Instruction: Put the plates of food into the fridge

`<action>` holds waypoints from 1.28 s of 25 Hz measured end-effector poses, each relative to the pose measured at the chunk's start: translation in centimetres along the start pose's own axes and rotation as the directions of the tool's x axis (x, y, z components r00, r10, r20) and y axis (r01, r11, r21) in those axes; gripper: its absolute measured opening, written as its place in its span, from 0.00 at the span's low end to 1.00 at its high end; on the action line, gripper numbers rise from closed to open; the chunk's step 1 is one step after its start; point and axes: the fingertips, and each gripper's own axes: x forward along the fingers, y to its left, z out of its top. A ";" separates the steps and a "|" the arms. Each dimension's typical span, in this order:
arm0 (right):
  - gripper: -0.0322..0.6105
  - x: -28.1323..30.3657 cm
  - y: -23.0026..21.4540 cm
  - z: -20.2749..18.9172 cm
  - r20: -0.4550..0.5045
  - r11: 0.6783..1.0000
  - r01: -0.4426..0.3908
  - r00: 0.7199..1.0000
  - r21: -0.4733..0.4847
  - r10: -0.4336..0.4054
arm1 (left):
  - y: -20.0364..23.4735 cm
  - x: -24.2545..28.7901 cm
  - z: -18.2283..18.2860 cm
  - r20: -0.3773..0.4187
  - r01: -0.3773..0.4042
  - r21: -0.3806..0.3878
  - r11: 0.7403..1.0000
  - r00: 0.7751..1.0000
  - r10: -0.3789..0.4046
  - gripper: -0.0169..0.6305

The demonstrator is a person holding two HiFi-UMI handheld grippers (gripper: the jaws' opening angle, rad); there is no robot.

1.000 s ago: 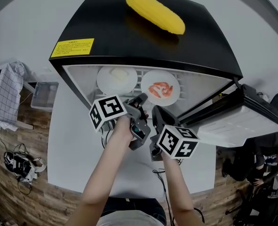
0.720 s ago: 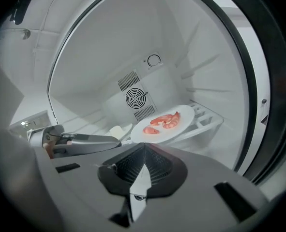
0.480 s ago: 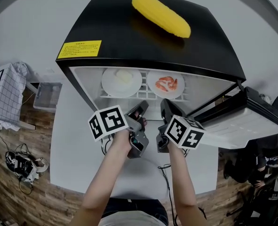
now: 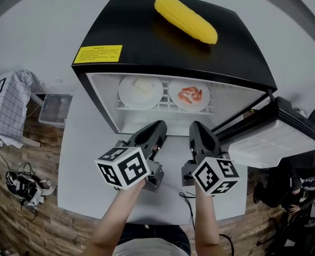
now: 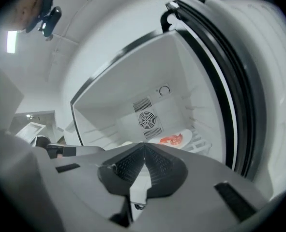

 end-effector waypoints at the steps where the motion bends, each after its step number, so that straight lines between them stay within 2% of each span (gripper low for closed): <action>1: 0.07 -0.8 0.6 0.4 0.025 1.000 -0.003 1.000 -0.031 0.004 | -0.9 -0.6 0.3 0.023 0.010 0.063 0.998 1.000 -0.011 0.06; 3: 0.07 -2.4 2.0 0.8 0.072 0.994 -0.013 0.997 -0.106 0.021 | -2.4 -2.0 0.5 0.064 0.020 0.186 0.982 0.997 -0.032 0.06; 5: 0.07 -3.9 3.3 0.4 0.097 0.987 -0.021 0.995 -0.161 0.037 | -3.3 -3.5 0.1 0.097 0.003 0.299 0.954 0.995 -0.033 0.06; 7: 0.07 -5.1 4.3 -0.6 0.098 0.984 -0.026 0.994 -0.174 0.044 | -3.6 -4.9 -0.5 0.119 -0.033 0.385 0.922 0.993 -0.014 0.06; 9: 0.07 -5.8 5.0 -1.7 0.088 0.987 -0.033 0.995 -0.154 0.047 | -3.6 -5.8 -1.1 0.130 -0.062 0.430 0.901 0.991 0.007 0.06; 14: 0.07 -7.1 5.9 -3.0 0.078 0.994 -0.036 0.996 -0.101 0.044 | -3.6 -7.5 -1.7 0.137 -0.094 0.427 0.900 0.990 0.038 0.05; 21: 0.07 -8.1 6.7 -2.8 0.096 0.994 -0.041 0.994 -0.097 0.051 | -4.1 -9.3 -1.2 0.168 -0.123 0.450 0.885 0.984 0.051 0.04; 27: 0.07 -8.9 8.1 -2.4 0.111 0.993 -0.062 0.991 -0.097 0.073 | -4.6 -10.6 -1.0 0.177 -0.123 0.446 0.886 0.983 0.047 0.04; 29: 0.07 -9.3 8.7 -2.2 0.113 0.994 -0.077 0.990 -0.080 0.085 | -4.6 -11.2 -0.8 0.177 -0.121 0.436 0.892 0.983 0.047 0.04; 32: 0.07 -9.6 10.1 -1.6 0.116 0.991 -0.134 0.984 -0.019 0.135 | -4.8 -12.3 0.4 0.187 -0.103 0.381 0.919 0.982 0.033 0.04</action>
